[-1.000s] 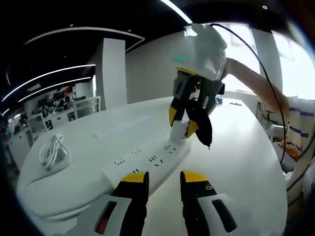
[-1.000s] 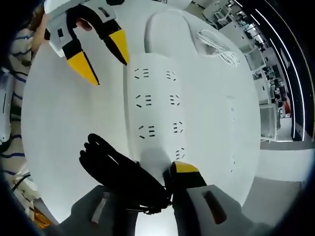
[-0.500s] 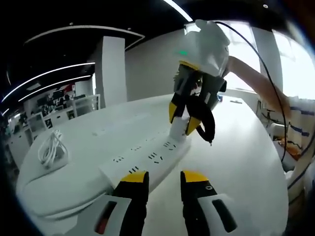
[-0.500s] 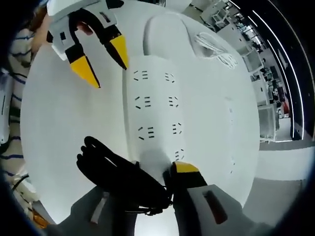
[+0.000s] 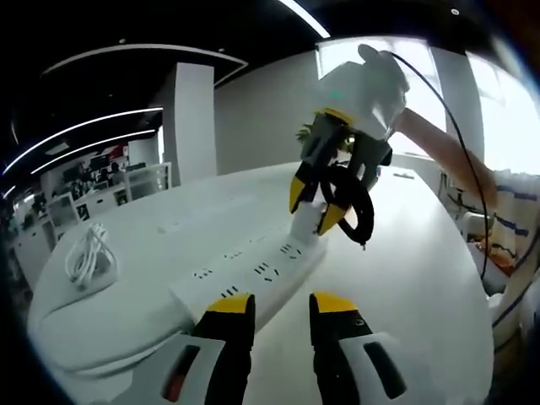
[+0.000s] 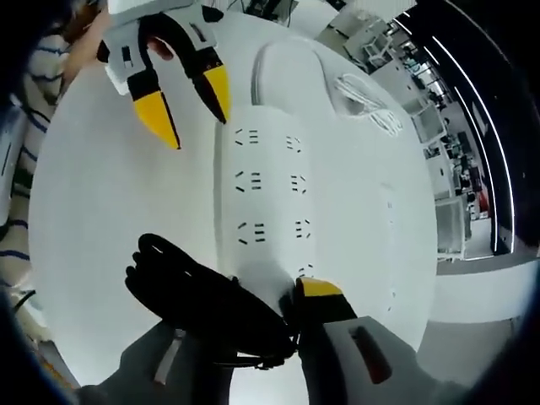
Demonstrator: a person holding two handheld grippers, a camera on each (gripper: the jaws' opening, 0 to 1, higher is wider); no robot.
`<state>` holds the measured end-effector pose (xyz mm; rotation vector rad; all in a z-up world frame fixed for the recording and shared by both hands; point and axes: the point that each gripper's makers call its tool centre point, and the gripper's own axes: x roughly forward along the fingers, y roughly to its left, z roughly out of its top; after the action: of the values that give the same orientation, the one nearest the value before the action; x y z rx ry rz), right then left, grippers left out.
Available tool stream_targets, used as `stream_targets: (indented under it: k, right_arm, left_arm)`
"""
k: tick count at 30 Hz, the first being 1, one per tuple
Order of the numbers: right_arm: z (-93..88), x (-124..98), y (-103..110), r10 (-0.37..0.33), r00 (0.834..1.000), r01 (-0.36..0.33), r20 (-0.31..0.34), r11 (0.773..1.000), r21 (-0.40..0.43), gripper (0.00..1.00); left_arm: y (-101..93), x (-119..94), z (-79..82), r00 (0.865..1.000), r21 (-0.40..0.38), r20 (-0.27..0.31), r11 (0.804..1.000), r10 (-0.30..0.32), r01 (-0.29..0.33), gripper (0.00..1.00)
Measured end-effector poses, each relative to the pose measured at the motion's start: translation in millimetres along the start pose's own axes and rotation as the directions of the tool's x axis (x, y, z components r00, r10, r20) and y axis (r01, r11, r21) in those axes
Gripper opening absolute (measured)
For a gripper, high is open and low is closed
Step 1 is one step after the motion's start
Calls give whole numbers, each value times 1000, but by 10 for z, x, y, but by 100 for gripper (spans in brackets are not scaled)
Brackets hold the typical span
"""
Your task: Straighten the power strip on the desk, plug the charger into it
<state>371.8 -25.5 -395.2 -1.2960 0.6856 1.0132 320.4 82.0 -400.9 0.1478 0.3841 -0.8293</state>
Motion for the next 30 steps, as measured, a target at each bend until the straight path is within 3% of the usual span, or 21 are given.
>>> stream_targets:
  k: [8, 30]
  right_arm:
    - [19, 13, -32, -45, 998, 47, 44, 998, -45, 28]
    - [25, -69, -176, -97, 986, 98, 139, 995, -1, 30]
  left_arm:
    - [-13, 3, 6, 1000, 2, 1, 1000, -4, 4, 26]
    - [-8, 7, 5, 1000, 0, 2, 1000, -3, 3, 26]
